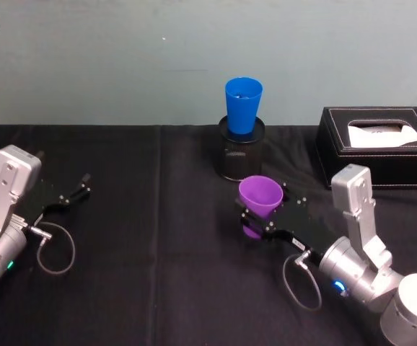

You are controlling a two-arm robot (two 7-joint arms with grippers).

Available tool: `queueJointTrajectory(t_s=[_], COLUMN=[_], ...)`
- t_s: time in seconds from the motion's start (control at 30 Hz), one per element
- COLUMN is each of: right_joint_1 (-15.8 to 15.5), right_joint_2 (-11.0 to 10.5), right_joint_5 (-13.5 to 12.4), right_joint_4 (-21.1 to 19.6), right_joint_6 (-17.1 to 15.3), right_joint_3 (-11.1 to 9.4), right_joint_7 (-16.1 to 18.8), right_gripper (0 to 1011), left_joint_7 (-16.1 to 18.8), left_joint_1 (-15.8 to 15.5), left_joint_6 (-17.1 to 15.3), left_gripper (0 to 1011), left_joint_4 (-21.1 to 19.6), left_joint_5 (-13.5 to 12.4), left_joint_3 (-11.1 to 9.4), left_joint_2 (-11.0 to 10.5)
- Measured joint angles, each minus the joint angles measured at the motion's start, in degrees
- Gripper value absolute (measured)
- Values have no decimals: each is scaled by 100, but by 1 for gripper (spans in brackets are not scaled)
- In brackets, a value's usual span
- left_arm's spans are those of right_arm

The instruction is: Pick up one cup with a gripper and tap it against the other cup.

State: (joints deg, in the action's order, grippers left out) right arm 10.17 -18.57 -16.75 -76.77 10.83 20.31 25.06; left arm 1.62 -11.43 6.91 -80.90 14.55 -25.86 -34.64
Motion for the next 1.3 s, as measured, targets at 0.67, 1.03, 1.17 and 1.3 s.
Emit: queueJointTrajectory(t_s=[0.67,1.03,1.17,1.3], right_joint_1=[124,118,116,88], right_joint_2=[276,269,267,260], right_joint_5=[50,49,48,49], right_joint_4=[802,780,775,694], right_joint_6=[667,661,657,647], right_joint_3=[12,16,18,0], right_joint_7=[216,216,216,209], right_gripper=[749,873,983,1002], left_joint_7=[0,0,0,0], left_joint_1=[0,0,0,0], left_joint_6=[0,0,0,0], left_gripper=[1000,1000,1000,1000], left_joint_4=[0,0,0,0], left_joint_5=[0,0,0,0], left_joint_3=[0,0,0,0], left_joint_2=[0,0,0,0])
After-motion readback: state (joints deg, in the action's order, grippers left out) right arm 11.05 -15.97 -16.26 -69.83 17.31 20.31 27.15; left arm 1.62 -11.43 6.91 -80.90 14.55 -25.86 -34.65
